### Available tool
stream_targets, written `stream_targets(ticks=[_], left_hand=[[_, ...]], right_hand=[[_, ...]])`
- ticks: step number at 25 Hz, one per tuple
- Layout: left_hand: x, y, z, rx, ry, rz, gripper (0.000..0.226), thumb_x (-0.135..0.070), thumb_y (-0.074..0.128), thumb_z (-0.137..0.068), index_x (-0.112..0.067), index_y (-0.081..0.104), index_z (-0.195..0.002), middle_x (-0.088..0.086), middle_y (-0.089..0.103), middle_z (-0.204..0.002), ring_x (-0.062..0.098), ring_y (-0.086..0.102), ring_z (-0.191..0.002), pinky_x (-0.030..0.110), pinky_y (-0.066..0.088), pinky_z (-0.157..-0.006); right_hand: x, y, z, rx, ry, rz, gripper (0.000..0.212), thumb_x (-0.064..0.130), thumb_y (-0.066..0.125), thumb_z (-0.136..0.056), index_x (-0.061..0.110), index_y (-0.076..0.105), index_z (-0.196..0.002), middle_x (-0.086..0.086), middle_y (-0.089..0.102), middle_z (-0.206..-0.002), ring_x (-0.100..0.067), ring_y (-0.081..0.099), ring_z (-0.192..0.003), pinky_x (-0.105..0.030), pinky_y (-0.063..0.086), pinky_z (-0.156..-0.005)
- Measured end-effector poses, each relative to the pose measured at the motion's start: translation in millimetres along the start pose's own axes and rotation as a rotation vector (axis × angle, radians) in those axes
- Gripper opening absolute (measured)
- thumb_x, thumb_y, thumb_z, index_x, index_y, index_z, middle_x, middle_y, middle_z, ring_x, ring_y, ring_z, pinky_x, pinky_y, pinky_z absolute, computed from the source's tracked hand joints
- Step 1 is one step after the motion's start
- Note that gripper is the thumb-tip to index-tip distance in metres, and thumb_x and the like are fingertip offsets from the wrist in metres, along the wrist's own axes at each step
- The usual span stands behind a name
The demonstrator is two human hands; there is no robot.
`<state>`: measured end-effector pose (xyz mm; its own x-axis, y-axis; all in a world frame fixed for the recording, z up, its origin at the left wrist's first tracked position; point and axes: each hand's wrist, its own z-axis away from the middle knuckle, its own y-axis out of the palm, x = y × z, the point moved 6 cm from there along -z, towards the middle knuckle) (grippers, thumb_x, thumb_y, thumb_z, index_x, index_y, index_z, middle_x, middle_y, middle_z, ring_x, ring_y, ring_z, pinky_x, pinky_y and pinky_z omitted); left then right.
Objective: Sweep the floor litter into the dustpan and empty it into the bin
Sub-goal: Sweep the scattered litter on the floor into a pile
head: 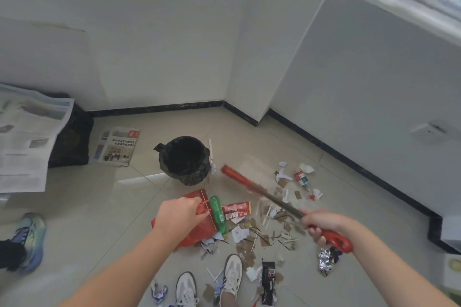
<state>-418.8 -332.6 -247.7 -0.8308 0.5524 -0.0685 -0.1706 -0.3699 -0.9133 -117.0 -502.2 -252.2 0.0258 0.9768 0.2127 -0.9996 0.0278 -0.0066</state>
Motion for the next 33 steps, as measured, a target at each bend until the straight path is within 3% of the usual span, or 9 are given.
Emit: stream_targets(ticks=[3, 6, 10, 14, 18, 23, 27, 30, 33], left_hand=[[3, 8, 7, -0.046, -0.023, 0.022, 0.038, -0.066, 0.052, -0.086, -0.028, 0.051, -0.081, -0.006, 0.039, -0.056, 0.015, 0.049, -0.059, 0.022, 0.021, -0.043], [18, 23, 9, -0.087, -0.042, 0.096, 0.043, -0.065, 0.075, -0.063, -0.027, 0.054, -0.058, -0.007, 0.027, -0.037, 0.009, 0.047, -0.031, 0.009, 0.004, -0.041], [33, 37, 5, -0.215, -0.105, 0.199, 0.043, -0.071, 0.046, -0.068, -0.032, 0.035, -0.056, -0.008, 0.042, -0.034, 0.005, 0.045, -0.028, 0.01, 0.012, -0.034], [40, 59, 5, -0.211, -0.148, 0.236, 0.042, -0.073, 0.047, -0.069, -0.032, 0.044, -0.063, -0.009, 0.047, -0.038, 0.005, 0.048, -0.032, 0.016, 0.026, -0.029], [33, 62, 11, -0.21, -0.134, 0.192, 0.034, -0.069, 0.046, -0.065, -0.037, 0.058, -0.062, -0.013, 0.048, -0.04, 0.003, 0.048, -0.032, 0.012, 0.005, -0.038], [32, 51, 15, -0.225, -0.115, 0.216, 0.044, -0.071, 0.049, -0.068, -0.031, 0.029, -0.062, -0.007, 0.042, -0.036, 0.007, 0.042, -0.029, 0.015, 0.021, -0.031], [40, 22, 23, -0.218, -0.112, 0.149, 0.048, -0.071, 0.051, -0.07, -0.029, 0.031, -0.057, -0.007, 0.026, -0.039, 0.008, 0.037, -0.032, 0.015, 0.005, -0.036], [56, 13, 38, -0.161, -0.164, 0.212, 0.046, -0.072, 0.051, -0.081, -0.033, 0.035, -0.063, -0.008, 0.044, -0.052, 0.01, 0.053, -0.059, 0.02, 0.024, -0.044], [73, 4, 49, -0.161, -0.229, 0.219, 0.049, -0.072, 0.05, -0.082, -0.031, 0.036, -0.06, -0.007, 0.06, -0.068, 0.012, 0.062, -0.075, 0.023, 0.031, -0.051]], right_hand=[[54, -2, -30, -0.106, -0.029, 0.095, 0.042, -0.001, 0.046, -0.089, 0.01, 0.046, -0.13, -0.002, 0.048, -0.053, -0.008, 0.042, -0.037, -0.019, 0.036, -0.032], [108, 13, -69, -0.167, -0.1, 0.163, 0.042, -0.001, 0.043, -0.086, 0.005, 0.046, -0.128, 0.0, 0.046, -0.049, -0.009, 0.041, -0.036, -0.019, 0.036, -0.034], [157, 37, -119, -0.176, -0.214, 0.134, 0.058, 0.0, 0.041, -0.091, 0.019, 0.035, -0.146, -0.002, 0.042, -0.054, -0.009, 0.039, -0.036, -0.018, 0.035, -0.036], [166, 64, -170, -0.187, -0.253, 0.296, 0.067, 0.001, 0.042, -0.09, 0.026, 0.026, -0.151, -0.005, 0.046, -0.057, -0.013, 0.042, -0.043, -0.022, 0.038, -0.039], [158, 87, -188, -0.188, -0.289, 0.597, 0.053, -0.003, 0.033, -0.089, 0.014, 0.045, -0.137, -0.008, 0.049, -0.062, -0.017, 0.047, -0.046, -0.028, 0.042, -0.043], [127, 83, -168, -0.241, -0.258, 0.76, 0.061, 0.0, 0.032, -0.089, 0.02, 0.037, -0.146, -0.005, 0.049, -0.075, -0.017, 0.051, -0.054, -0.025, 0.042, -0.043], [75, 81, -131, -0.247, -0.198, 0.748, 0.056, 0.002, 0.032, -0.093, 0.018, 0.034, -0.147, 0.0, 0.043, -0.069, -0.013, 0.048, -0.049, -0.021, 0.038, -0.037], [30, 88, -102, -0.215, -0.148, 0.696, 0.058, 0.001, 0.031, -0.092, 0.02, 0.033, -0.147, -0.008, 0.054, -0.069, -0.014, 0.047, -0.042, -0.024, 0.042, -0.038], [-19, 99, -83, -0.188, -0.082, 0.66, 0.061, 0.0, 0.03, -0.092, 0.023, 0.03, -0.148, -0.007, 0.052, -0.066, -0.011, 0.044, -0.037, -0.022, 0.042, -0.037]])
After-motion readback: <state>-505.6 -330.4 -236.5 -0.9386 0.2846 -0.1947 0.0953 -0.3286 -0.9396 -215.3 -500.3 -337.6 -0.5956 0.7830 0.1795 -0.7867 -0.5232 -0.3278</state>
